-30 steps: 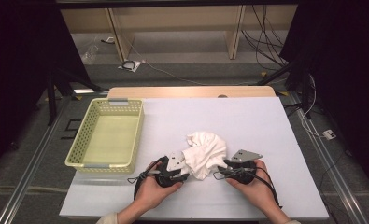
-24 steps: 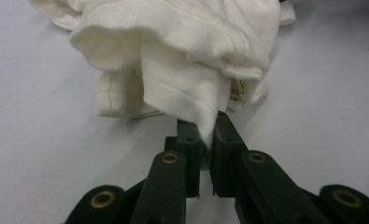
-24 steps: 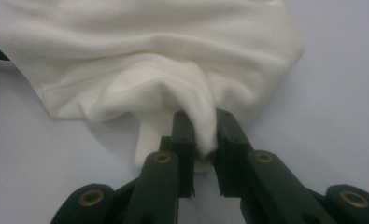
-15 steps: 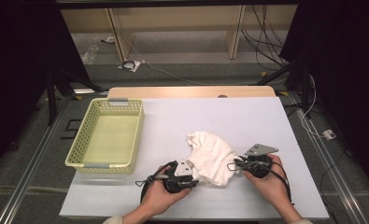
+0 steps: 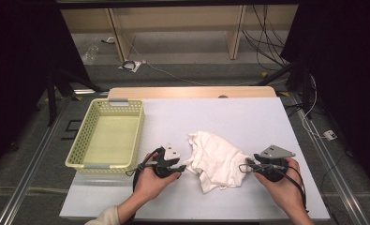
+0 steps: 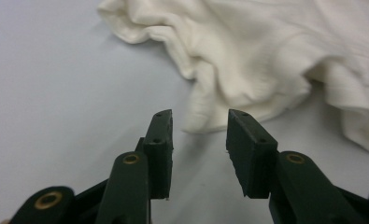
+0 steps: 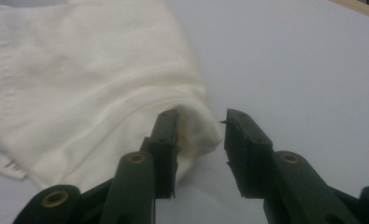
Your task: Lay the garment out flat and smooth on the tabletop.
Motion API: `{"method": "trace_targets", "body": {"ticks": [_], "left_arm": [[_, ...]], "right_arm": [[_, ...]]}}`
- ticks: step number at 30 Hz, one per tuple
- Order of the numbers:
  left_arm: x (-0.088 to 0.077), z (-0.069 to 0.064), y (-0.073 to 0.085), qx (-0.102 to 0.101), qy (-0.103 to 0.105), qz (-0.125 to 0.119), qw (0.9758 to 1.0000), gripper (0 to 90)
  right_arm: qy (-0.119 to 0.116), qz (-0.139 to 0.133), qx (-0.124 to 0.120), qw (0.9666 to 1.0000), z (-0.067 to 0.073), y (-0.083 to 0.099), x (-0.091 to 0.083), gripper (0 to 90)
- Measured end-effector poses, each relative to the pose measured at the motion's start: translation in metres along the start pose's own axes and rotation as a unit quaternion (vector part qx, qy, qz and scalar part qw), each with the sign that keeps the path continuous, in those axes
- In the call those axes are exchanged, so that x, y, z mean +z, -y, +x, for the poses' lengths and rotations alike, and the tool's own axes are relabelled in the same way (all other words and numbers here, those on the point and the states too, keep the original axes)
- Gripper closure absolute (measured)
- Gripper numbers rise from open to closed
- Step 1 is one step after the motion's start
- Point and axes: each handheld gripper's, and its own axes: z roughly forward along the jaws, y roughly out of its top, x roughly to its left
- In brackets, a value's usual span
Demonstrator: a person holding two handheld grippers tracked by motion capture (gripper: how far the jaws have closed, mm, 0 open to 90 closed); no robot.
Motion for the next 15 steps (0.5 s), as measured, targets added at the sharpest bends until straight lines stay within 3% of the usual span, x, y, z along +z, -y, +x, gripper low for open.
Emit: {"method": "trace_targets", "body": {"ticks": [2, 6, 11, 15], "left_arm": [[0.005, 0.002, -0.003, 0.0, -0.001, 0.003, 1.0, 60.5], [0.014, 0.003, -0.006, 0.005, 0.007, 0.021, 0.9997, 60.7], [0.02, -0.003, -0.005, 0.014, 0.024, 0.036, 0.999, 62.0], [0.024, -0.005, -0.006, 0.017, 0.027, 0.042, 0.9986, 63.3]], "right_arm": [[-0.016, -0.007, 0.005, 0.9998, 0.006, 0.003, -0.008, 67.7], [-0.087, -0.006, 0.013, 0.9961, 0.028, 0.008, -0.009, 69.0], [-0.17, 0.016, -0.003, 0.9854, 0.065, 0.008, 0.007, 68.1], [-0.196, 0.026, -0.022, 0.98, 0.083, 0.003, 0.021, 65.5]]}}
